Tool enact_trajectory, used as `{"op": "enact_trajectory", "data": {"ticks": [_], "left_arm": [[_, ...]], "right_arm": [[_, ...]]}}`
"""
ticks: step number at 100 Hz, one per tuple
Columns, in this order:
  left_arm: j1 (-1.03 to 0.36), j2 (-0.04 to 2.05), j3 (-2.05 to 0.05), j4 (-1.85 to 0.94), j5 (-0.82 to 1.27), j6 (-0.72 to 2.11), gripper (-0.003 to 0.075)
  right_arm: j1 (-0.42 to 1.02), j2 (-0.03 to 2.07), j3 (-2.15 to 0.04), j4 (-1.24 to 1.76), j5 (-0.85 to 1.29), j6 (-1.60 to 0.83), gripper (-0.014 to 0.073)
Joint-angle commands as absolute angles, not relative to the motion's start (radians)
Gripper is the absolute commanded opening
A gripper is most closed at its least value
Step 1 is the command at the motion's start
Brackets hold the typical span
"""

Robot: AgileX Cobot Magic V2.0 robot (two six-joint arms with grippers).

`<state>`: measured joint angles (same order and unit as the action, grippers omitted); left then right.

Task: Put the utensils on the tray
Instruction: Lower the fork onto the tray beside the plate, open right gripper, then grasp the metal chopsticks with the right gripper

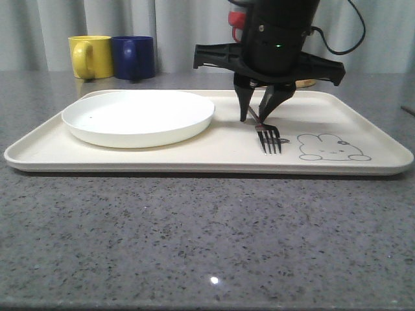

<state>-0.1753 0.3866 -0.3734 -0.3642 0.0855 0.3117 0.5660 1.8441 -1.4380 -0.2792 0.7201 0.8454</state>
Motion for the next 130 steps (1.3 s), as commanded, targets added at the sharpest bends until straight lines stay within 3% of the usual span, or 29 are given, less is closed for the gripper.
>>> {"op": "enact_trajectory", "data": {"ticks": [1, 48, 83, 130], "left_arm": [[-0.179, 0.39, -0.4, -0.369, 0.021, 0.302, -0.0018], [-0.179, 0.39, -0.4, -0.369, 0.021, 0.302, -0.0018], [-0.179, 0.39, -0.4, -0.369, 0.021, 0.302, -0.0018], [-0.179, 0.39, -0.4, -0.369, 0.021, 0.302, -0.0018]], "right_arm": [[0.564, 1.8, -1.467, -0.286, 0.702, 0.847, 0.0344], [0.533, 1.649, -1.467, -0.293, 0.737, 0.72, 0.0373], [0.313, 1.571, -1.46, -0.246, 0.877, 0.47, 0.0373], [0.062, 1.566, -1.301, -0.152, 0.833, 0.294, 0.0373]]}}
